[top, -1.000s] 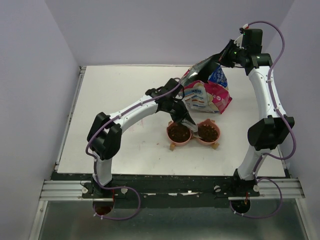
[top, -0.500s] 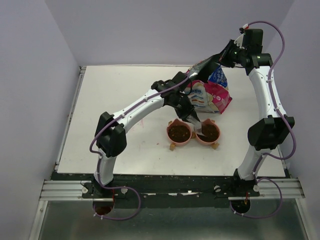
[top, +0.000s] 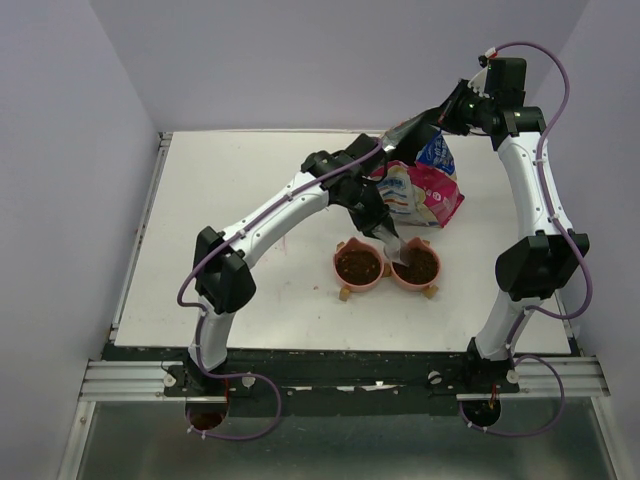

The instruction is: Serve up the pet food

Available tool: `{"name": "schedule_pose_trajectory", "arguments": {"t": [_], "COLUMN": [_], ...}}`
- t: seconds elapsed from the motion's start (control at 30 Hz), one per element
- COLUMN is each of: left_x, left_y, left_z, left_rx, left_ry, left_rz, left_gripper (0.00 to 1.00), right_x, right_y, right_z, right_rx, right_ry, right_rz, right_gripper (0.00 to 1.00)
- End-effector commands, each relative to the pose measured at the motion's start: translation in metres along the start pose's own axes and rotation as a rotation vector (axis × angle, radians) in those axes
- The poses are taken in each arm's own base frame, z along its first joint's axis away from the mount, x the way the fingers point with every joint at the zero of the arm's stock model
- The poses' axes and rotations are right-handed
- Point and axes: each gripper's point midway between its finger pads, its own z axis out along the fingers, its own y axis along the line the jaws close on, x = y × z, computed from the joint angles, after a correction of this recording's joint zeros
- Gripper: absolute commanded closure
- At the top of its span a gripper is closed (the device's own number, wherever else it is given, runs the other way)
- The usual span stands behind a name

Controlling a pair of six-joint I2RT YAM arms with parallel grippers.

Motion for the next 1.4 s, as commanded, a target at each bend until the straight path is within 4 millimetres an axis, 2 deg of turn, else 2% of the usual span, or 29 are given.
{"name": "schedule_pose_trajectory", "arguments": {"t": [0.0, 0.23, 0.4, 0.57, 0.73, 0.9, 0.97, 1.03, 1.17, 1.3, 1.37], "left_x": [0.004, -0.001, 0.005, 0.011, 0.017, 0.02, 0.015, -0.002, -0.042, -0.095, -0.111], "left_y": [0.02, 0.006, 0.001, 0.0, -0.009, 0.001, 0.013, 0.038, 0.108, 0.19, 0.217], "left_z": [-0.003, -0.012, -0.019, -0.045, -0.081, -0.112, -0.134, -0.148, -0.171, -0.202, -0.208], "left_rx": [-0.088, -0.052, 0.001, 0.056, 0.201, 0.344, 0.411, 0.44, 0.423, 0.241, 0.221], "left_ry": [-0.022, -0.05, -0.031, -0.045, -0.049, -0.066, -0.13, -0.217, -0.426, -0.759, -0.821], "left_rz": [-0.023, 0.03, 0.059, 0.086, 0.096, 0.102, 0.091, 0.053, -0.028, 0.023, 0.021], "left_gripper": [1.0, 1.0, 1.0, 1.0, 1.0, 1.0, 1.0, 1.0, 1.0, 1.0, 1.0], "right_x": [-0.05, -0.052, -0.051, -0.049, -0.051, -0.052, -0.052, -0.052, -0.052, -0.055, -0.054], "right_y": [0.061, 0.062, 0.061, 0.059, 0.06, 0.062, 0.061, 0.061, 0.062, 0.069, 0.071], "right_z": [-0.03, -0.033, -0.034, -0.036, -0.037, -0.037, -0.038, -0.038, -0.036, -0.036, -0.034], "right_rx": [-0.211, -0.21, -0.205, -0.193, -0.198, -0.201, -0.197, -0.199, -0.205, -0.236, -0.243], "right_ry": [-0.168, -0.176, -0.176, -0.176, -0.18, -0.181, -0.181, -0.181, -0.174, -0.174, -0.168], "right_rz": [-0.089, -0.094, -0.094, -0.1, -0.096, -0.093, -0.094, -0.094, -0.082, -0.062, -0.048], "right_gripper": [1.0, 1.0, 1.0, 1.0, 1.0, 1.0, 1.0, 1.0, 0.99, 1.0, 1.0]}}
